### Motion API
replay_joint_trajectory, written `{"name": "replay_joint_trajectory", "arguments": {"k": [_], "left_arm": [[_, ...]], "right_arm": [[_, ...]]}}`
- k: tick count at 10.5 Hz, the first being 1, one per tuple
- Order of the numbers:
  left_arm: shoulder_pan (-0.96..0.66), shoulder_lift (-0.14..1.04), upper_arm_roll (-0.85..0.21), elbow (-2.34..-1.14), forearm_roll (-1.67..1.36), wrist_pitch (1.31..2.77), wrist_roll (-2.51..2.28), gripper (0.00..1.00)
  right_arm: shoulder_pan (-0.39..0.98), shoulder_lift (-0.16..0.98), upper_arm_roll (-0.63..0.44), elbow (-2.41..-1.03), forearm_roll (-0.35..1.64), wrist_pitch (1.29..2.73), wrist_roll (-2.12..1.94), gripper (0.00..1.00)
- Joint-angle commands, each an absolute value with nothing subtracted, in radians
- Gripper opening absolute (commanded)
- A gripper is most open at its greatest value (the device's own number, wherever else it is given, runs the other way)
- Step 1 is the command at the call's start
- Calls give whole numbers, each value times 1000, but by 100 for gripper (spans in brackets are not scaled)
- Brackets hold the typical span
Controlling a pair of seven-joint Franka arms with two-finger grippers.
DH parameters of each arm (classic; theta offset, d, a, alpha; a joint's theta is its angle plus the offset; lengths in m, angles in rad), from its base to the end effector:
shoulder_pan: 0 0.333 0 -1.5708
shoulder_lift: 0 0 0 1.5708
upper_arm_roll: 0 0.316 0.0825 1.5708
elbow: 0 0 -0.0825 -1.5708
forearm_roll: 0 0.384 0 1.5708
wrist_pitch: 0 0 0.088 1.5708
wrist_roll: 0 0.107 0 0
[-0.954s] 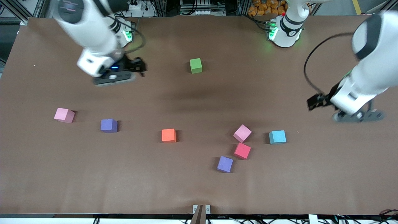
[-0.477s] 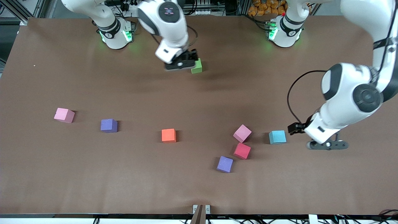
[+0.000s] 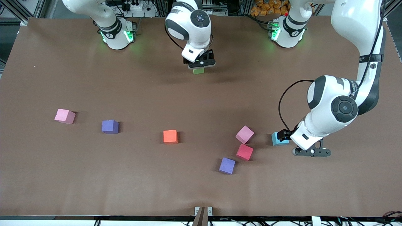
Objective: Arrange blocks into number 1
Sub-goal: 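Grasp the green cube with the right gripper while the left gripper reaches the cyan cube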
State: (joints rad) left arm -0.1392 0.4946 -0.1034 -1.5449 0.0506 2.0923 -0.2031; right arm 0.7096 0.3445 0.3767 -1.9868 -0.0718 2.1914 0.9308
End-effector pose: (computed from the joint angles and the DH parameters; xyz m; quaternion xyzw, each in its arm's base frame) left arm 0.6786 -0.1546 0.3713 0.9993 -0.0249 0.0267 0.0081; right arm 0.2845 0.5200 0.2928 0.9934 0.0935 -0.0597 0.0295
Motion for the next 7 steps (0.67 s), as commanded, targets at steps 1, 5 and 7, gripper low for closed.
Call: {"name": "replay_joint_trajectory", "arguments": {"k": [1, 5, 7], "left_arm": [[-140, 494, -106, -1517, 71, 2094, -224, 100], [-144, 497, -106, -1519, 74, 2098, -222, 100], [-127, 489, -104, -1520, 75, 2094, -221, 100]], "right_arm": [[719, 373, 383, -1979, -127, 2204, 956, 100], [716, 393, 397, -2075, -150, 2325, 954, 100], [716, 397, 397, -2101, -156, 2350, 954, 100]]}}
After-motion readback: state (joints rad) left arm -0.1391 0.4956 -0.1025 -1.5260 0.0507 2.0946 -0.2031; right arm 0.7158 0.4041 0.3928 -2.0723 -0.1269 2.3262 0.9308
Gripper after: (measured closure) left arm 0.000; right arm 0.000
